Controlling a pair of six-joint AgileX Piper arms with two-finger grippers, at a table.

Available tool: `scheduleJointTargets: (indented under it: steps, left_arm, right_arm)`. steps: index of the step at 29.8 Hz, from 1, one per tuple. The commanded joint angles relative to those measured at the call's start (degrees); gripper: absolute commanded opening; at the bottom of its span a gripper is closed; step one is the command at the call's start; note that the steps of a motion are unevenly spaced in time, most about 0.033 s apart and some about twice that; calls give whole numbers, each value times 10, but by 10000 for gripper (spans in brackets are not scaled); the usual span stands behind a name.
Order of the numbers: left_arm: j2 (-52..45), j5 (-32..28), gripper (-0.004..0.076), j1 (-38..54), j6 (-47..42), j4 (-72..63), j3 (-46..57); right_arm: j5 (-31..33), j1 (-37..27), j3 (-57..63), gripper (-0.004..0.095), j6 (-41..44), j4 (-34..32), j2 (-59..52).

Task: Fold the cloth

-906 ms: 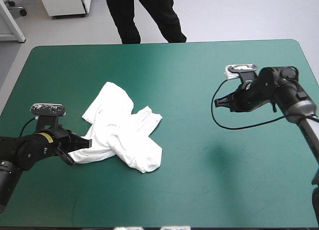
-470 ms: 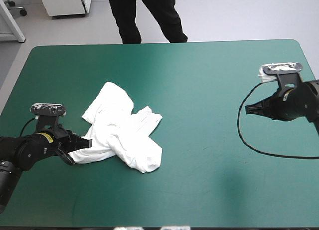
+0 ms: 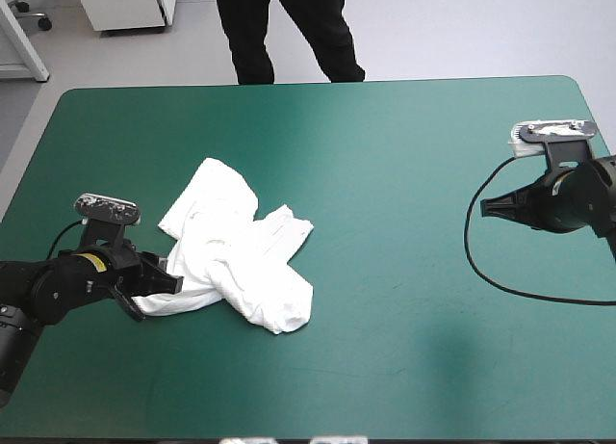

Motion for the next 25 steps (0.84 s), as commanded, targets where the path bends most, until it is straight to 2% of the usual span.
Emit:
scheduleJointTargets:
  steps: [1, 3, 7, 14, 18, 25]
  left_arm:
    - [19, -10, 502, 0, 7, -34, -38]
    - [45, 14, 531, 0, 18, -48, -57]
    - [118, 46, 526, 0, 48, -75, -108]
    - [225, 45, 524, -54, 51, -58, -181]
    - [273, 31, 503, -91, 19, -26, -187]
    - [357, -7, 503, -110, 19, -27, -188]
  right_arm:
    - [-14, -4, -13, 0, 0, -12, 0]
    - [-15, -4, -12, 0, 0, -12, 5]
    - [-19, -4, -12, 0, 0, -11, 12]
    - [-20, -4, -12, 0, 0, -11, 16]
    - [-21, -4, -12, 0, 1, -11, 16]
    - [-23, -4, -12, 0, 1, -12, 16]
